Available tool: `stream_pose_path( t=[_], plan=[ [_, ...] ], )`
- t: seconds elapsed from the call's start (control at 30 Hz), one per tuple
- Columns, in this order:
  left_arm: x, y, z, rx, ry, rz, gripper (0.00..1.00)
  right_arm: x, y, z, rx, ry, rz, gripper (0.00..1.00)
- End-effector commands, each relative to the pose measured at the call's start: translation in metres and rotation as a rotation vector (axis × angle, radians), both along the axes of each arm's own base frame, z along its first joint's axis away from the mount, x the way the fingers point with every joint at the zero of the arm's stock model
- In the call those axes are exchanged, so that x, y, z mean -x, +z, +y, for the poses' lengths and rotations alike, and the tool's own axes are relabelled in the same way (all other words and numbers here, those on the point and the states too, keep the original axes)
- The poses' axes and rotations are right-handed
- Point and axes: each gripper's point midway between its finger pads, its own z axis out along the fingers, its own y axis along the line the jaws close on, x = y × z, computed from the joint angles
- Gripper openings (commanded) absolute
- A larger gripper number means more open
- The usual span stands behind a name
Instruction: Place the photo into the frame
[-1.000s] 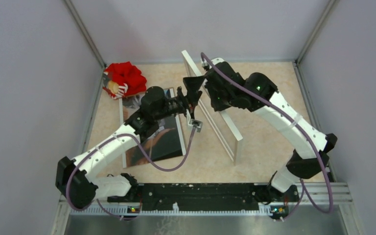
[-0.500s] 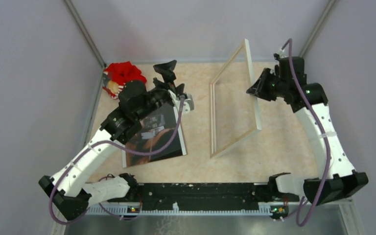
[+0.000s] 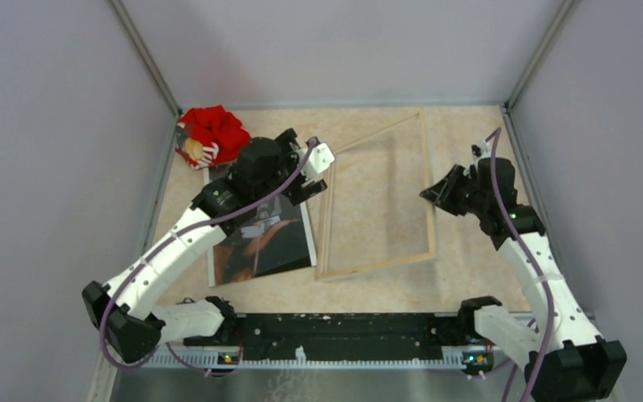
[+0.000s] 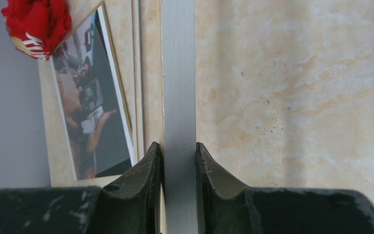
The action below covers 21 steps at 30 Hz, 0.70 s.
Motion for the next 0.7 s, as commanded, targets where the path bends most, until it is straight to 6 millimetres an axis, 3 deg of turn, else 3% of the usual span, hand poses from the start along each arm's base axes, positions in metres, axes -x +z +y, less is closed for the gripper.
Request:
stream_pose_path(
  t=[0.0,0.17,0.37,0.67],
  plan=[
    [0.016,-0.055,-0.002,0.076,0.076,0.261,0.99,0.008,-0.046,-0.030,0.184,-0.050,0.076,0.00],
    [0.008,-0.078,-0.007,0.023,0.076,0.382,0.99,0.008,-0.073,-0.062,0.328,-0.173,0.167,0.00],
    [-0.008,-0.096,-0.003,0.032,0.065,0.362,0.98,0.005,-0.101,-0.087,0.441,-0.277,0.273,0.00],
    [-0.038,-0.113,0.024,0.059,0.114,0.358,0.96,-0.004,-0.148,-0.089,0.511,-0.226,0.358,0.00]
  ],
)
